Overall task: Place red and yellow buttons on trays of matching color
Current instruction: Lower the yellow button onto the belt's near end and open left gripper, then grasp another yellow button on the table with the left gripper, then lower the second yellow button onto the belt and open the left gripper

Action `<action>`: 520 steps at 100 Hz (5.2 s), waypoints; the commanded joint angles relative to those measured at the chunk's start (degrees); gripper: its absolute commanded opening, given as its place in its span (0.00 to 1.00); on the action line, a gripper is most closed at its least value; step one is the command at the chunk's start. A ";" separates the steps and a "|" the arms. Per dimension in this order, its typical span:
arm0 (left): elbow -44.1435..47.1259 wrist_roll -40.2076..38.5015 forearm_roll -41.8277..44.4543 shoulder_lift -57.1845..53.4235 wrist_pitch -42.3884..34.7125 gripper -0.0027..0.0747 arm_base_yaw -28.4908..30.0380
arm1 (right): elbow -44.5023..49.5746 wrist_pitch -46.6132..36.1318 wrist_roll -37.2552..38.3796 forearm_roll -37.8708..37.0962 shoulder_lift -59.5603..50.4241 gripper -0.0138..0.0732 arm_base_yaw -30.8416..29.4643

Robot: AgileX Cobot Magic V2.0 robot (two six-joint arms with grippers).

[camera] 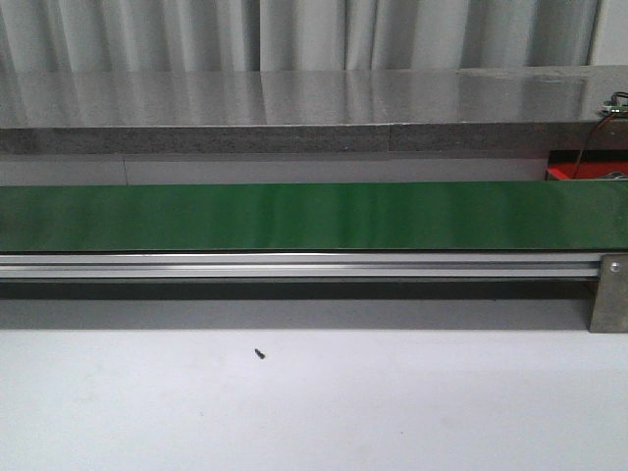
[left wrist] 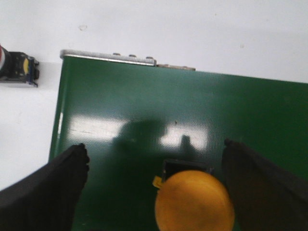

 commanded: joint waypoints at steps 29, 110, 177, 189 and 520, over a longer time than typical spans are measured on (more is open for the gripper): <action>-3.63 0.03 -0.84 -8.79 -5.71 0.77 5.76 | -1.39 -2.47 -0.44 1.25 -0.37 0.05 0.04; -3.63 -0.39 1.53 8.27 -19.07 0.77 26.34 | -1.39 -2.65 -0.44 1.25 -0.37 0.05 0.04; -15.40 -0.15 1.12 19.61 -16.89 0.77 23.29 | -1.39 -2.70 -0.44 1.25 -0.31 0.05 0.04; -15.61 -0.15 1.36 20.50 -16.32 0.77 23.26 | -1.39 -2.70 -0.44 1.25 -0.31 0.05 0.04; 13.30 22.09 -25.16 -36.50 -8.19 0.63 -3.67 | -1.39 -2.13 -0.44 1.25 -0.30 0.05 0.04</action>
